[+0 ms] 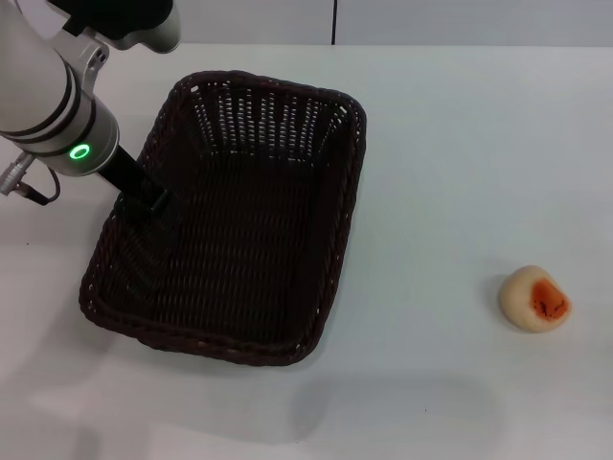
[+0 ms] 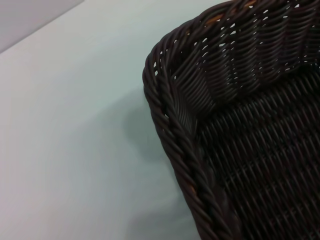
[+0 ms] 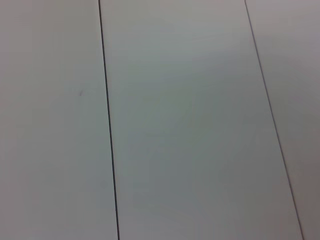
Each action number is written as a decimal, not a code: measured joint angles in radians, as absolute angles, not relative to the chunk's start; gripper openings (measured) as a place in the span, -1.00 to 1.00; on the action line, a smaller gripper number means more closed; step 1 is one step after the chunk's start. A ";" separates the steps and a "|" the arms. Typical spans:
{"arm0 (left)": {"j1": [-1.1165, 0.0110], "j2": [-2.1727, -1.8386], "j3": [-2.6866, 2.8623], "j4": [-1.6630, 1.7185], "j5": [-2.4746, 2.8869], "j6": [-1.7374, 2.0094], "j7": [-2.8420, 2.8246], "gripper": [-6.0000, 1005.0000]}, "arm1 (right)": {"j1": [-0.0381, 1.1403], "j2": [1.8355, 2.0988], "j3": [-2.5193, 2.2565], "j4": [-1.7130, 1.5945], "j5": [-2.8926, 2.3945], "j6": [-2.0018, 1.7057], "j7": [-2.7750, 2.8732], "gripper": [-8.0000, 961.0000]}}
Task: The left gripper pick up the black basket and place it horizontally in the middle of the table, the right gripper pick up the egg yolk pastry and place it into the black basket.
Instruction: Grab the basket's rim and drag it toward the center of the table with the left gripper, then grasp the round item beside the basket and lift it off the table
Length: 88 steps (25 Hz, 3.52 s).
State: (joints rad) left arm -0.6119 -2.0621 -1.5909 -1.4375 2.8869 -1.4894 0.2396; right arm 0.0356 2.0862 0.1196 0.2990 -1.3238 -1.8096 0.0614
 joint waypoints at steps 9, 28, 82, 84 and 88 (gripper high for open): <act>-0.609 -2.062 -1.590 -1.445 2.887 -1.481 0.290 -0.39 | 0.035 2.086 0.120 0.299 -1.324 -1.811 0.061 0.57; -0.770 -2.060 -1.810 -1.483 2.574 -1.506 0.904 -0.52 | 0.027 2.088 0.118 0.304 -1.325 -1.856 0.061 0.57; -0.940 -2.070 -1.654 -1.110 2.483 -1.304 1.092 -0.04 | 0.032 2.086 0.079 0.310 -1.320 -1.876 0.059 0.57; -0.896 -2.071 -1.645 -1.171 2.480 -1.243 1.092 0.16 | 0.032 2.086 0.080 0.310 -1.319 -1.872 0.059 0.57; -0.818 -2.070 -1.623 -1.283 2.472 -1.093 1.086 0.30 | 0.034 2.086 0.080 0.310 -1.318 -1.873 0.057 0.57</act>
